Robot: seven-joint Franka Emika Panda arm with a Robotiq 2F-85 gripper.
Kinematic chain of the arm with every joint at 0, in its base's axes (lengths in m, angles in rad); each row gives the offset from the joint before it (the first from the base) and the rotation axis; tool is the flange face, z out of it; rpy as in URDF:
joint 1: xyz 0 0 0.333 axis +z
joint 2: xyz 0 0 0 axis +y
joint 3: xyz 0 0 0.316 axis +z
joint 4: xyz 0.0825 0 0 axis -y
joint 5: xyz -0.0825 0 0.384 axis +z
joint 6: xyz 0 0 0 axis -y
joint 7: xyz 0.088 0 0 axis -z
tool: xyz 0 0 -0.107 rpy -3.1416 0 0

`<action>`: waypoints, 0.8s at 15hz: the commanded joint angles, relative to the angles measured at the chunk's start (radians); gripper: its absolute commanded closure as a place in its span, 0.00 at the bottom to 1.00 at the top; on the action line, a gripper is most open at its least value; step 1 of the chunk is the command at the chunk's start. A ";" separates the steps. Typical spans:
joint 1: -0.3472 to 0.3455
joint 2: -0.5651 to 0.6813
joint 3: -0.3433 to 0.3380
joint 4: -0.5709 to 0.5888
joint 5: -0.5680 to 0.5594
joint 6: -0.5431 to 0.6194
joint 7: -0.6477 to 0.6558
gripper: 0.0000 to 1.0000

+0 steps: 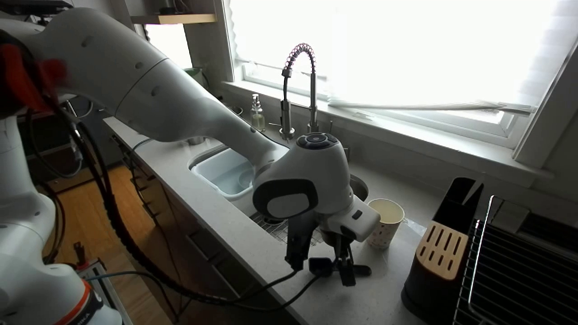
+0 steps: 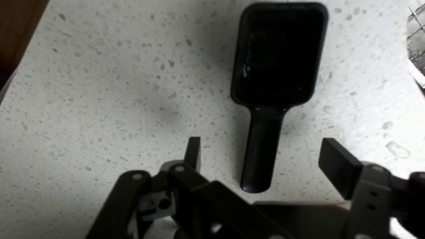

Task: Pick up the black scoop and use it to move one scoop of water from the tap into the styrofoam cup

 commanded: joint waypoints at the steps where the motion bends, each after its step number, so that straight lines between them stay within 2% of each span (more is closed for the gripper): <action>1: 0.006 0.033 -0.007 0.039 0.025 -0.049 0.015 0.33; 3: 0.005 0.039 -0.005 0.048 0.029 -0.066 0.017 0.54; 9: 0.007 0.039 -0.007 0.062 0.030 -0.094 0.033 0.98; 10: 0.012 0.034 -0.011 0.059 0.020 -0.093 0.044 0.95; 12: 0.026 0.012 -0.020 0.047 0.006 -0.097 0.087 0.94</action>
